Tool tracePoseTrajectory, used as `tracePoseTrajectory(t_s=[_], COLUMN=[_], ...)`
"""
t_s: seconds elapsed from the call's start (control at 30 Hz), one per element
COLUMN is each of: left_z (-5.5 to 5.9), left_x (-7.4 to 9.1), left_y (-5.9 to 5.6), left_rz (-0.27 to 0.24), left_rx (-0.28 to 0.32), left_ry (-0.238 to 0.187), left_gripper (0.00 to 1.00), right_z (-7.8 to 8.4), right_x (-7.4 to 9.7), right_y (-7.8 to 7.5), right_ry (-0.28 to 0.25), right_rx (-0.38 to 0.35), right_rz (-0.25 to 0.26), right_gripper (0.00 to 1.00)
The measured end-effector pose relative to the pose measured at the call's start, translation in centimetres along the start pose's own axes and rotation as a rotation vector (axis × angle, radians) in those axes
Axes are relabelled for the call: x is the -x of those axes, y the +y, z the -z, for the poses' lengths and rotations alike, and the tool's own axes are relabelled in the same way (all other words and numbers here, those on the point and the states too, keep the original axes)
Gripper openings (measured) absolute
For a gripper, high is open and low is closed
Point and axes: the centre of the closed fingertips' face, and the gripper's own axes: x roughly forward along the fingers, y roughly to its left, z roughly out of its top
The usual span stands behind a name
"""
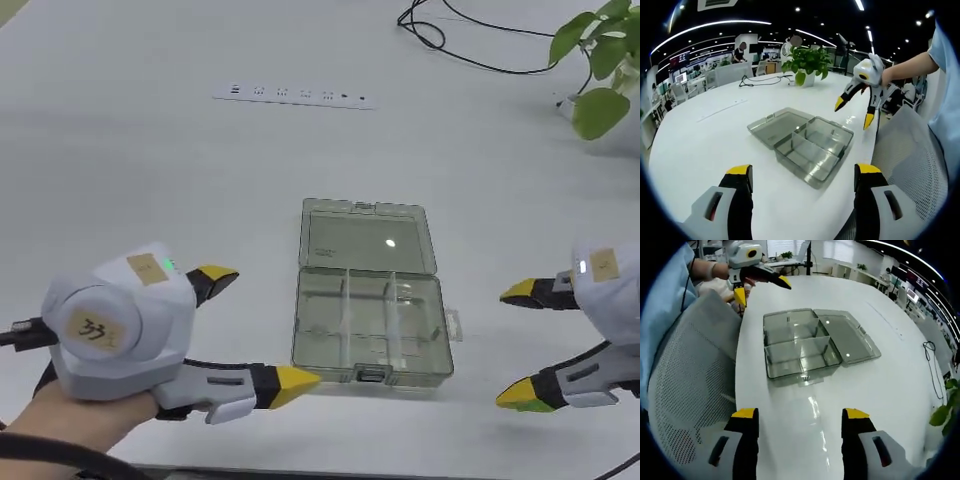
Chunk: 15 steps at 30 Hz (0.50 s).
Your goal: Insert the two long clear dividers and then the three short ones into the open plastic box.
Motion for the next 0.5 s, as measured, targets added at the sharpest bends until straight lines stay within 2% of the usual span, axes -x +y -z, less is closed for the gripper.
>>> tracePoseTrajectory(t_s=[0.1, 0.23, 0.5], left_z=[-0.1, 0.3, 1.4], left_x=[0.3, 0.8, 1.5], left_y=[0.2, 0.4, 0.5], left_rz=[-0.004, -0.017, -0.037], left_rx=[-0.003, -0.001, 0.021], left_ry=[-0.002, -0.001, 0.006], left_gripper=[0.84, 0.84, 0.83], right_z=[0.9, 1.9, 1.9], right_x=[-0.8, -2.1, -3.2], right_y=[-0.1, -0.2, 0.0], right_ry=[0.055, 0.103, 0.15], right_rx=[0.048, 0.064, 0.095], right_rz=[-0.021, -0.059, -0.095], right_gripper=[0.56, 0.44, 0.43])
